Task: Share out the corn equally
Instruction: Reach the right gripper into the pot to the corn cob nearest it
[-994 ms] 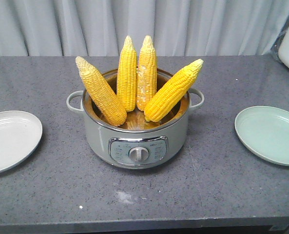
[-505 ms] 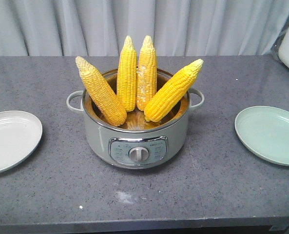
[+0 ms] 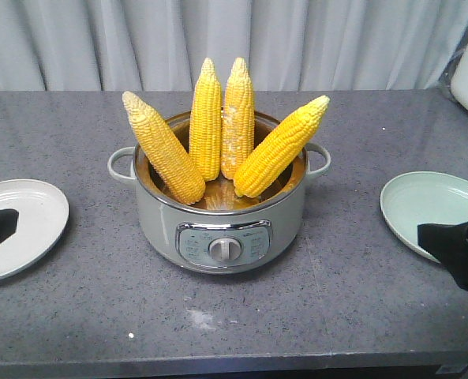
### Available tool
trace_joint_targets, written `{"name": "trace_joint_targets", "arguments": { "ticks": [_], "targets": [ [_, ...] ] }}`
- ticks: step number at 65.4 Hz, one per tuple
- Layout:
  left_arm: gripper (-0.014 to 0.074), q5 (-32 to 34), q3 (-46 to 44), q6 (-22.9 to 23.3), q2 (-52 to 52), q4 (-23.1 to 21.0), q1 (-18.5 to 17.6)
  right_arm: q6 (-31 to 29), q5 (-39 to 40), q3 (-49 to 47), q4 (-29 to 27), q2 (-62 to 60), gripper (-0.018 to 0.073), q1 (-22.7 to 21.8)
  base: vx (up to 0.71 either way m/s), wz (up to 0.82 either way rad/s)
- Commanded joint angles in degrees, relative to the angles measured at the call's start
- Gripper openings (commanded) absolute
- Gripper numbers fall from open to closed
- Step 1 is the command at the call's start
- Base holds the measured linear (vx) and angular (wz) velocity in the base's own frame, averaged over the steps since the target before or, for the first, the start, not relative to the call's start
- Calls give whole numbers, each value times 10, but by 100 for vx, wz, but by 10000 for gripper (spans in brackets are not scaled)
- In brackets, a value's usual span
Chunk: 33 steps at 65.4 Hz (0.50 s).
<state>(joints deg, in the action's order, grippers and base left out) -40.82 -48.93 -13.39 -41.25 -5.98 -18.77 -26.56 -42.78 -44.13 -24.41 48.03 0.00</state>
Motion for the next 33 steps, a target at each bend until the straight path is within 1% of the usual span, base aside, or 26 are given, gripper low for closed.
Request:
{"name": "trace_joint_targets", "arguments": {
  "ticks": [1,3,7,12,15,19,26,33],
  "targets": [
    [587,39,-20,-2,-1,-8,-17,-80,17,-30,-76,36,633,-3,0,0],
    [587,39,-20,-2,-1,-8,-18,-97,12,-35,-90,51,633,-3,0,0],
    [587,38,-20,-2,-1,-8,-19,-111,9,-44,-107,77,632,-3,0,0],
    [587,38,-20,-2,-1,-8,-19,-115,10,-57,-107,105,632,-1,0,0],
    [587,37,-20,-2,-1,-8,-19,-120,16,-67,-101,119,632,7,0,0],
    [587,37,-18,-2,-1,-8,-19,-120,29,-82,-86,134,632,30,0,0],
    [587,37,-17,-2,-1,-8,-19,-102,88,-111,-45,162,632,80,0,0],
    [587,39,-17,-2,-1,-8,-19,-89,137,-130,-42,193,631,111,0,0]
  ]
}}
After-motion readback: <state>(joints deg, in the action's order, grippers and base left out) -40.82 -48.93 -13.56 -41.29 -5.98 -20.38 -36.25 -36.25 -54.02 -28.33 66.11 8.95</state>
